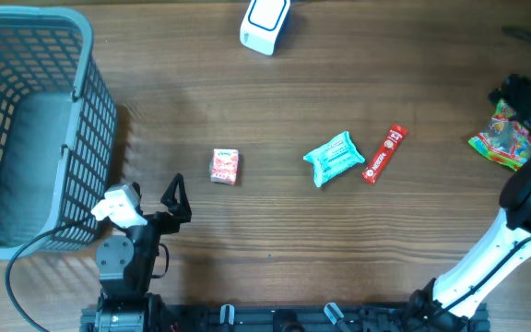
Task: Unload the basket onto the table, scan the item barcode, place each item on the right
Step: 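Carry the Haribo bag right and drop it at the table edge, then grasp the mint-green wipes pack with the right gripper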
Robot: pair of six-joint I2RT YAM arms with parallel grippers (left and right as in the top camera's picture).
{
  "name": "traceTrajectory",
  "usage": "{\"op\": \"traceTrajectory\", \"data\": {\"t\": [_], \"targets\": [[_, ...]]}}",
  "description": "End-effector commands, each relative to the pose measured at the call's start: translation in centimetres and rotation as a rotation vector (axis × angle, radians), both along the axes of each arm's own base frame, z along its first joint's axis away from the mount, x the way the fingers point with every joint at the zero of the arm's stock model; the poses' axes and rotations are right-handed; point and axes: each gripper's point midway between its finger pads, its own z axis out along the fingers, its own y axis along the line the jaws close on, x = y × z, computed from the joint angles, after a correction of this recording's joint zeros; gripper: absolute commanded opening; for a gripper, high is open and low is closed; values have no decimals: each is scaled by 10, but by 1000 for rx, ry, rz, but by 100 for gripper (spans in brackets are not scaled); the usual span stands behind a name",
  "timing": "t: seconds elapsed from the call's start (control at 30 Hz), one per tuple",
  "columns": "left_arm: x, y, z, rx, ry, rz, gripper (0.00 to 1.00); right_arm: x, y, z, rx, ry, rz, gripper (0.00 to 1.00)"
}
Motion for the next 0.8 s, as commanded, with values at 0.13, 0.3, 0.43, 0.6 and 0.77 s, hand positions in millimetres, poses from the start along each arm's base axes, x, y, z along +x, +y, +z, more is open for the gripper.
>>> {"op": "traceTrajectory", "data": {"t": [0.13, 0.3, 0.43, 0.6, 0.77], "targets": [[0, 0, -2, -19, 4, 0, 100, -5, 239, 102, 426, -6, 197, 100], [0, 0, -2, -19, 4, 0, 100, 1, 351, 96, 415, -9, 362, 84], [0, 0, -2, -19, 4, 0, 100, -25, 394, 64, 298, 109, 29, 86], [0, 0, -2, -19, 4, 0, 100, -33, 397, -9, 164, 255, -74, 61], [0, 0, -2, -19, 4, 0, 100, -31, 378, -40, 90, 304, -99, 55]]}}
